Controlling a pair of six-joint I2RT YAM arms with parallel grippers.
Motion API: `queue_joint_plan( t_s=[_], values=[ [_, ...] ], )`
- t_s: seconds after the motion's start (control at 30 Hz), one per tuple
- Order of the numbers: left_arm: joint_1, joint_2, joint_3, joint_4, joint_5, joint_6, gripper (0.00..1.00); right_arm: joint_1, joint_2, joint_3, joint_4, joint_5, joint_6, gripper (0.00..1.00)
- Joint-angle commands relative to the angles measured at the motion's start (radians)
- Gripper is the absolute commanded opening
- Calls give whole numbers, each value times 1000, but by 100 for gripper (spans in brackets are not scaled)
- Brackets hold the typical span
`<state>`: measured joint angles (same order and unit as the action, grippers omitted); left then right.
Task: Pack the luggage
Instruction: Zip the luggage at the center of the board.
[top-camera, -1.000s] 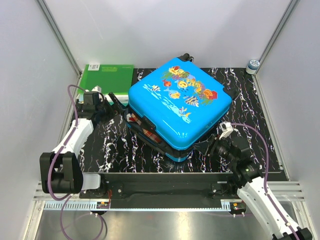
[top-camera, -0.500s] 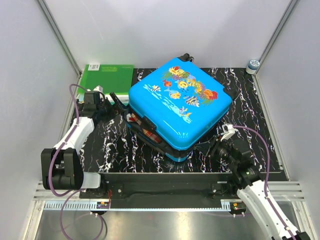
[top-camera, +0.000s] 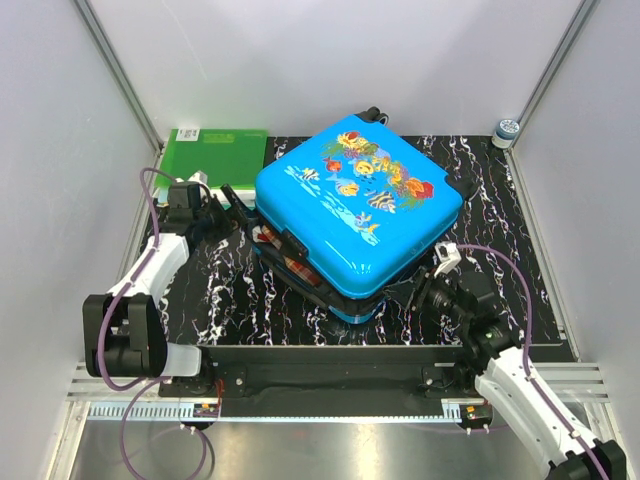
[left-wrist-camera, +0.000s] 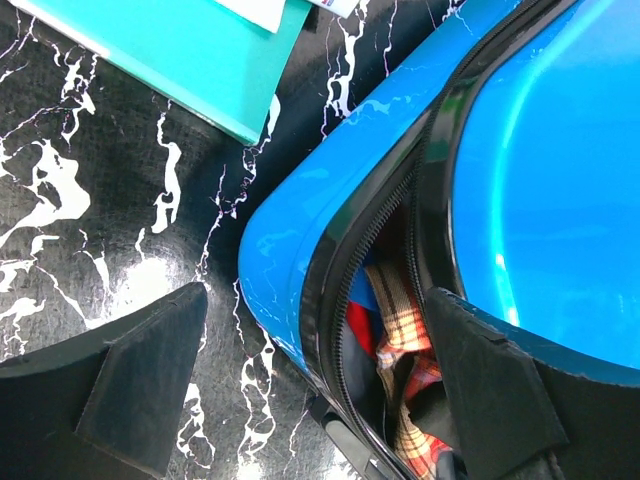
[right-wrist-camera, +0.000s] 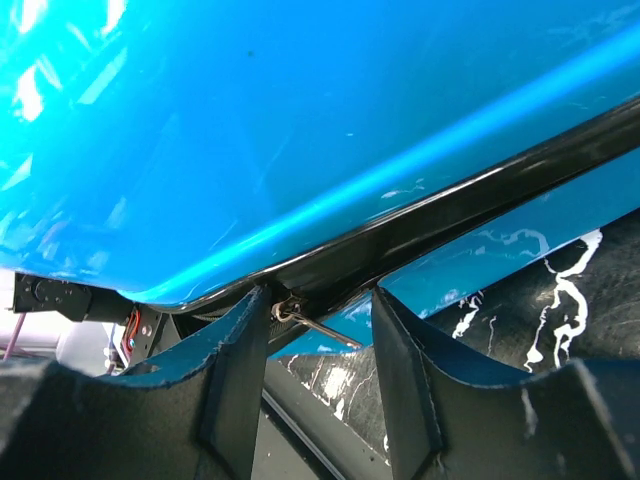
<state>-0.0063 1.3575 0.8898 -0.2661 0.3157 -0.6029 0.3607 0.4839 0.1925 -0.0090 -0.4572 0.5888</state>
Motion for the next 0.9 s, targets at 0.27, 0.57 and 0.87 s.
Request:
queue_joint_plan(
  t_s=[0.27,0.57,0.87],
  values=[
    [5,26,20,48,40,11,96,90,4,-8,-51,-40,-26,45],
    [26,26,23,47,46,9,96,115,39,5,-45,-2,-46,40],
    [28,28,6,56,37,15,96,121,35,16,-60,51,-53,23]
  ],
)
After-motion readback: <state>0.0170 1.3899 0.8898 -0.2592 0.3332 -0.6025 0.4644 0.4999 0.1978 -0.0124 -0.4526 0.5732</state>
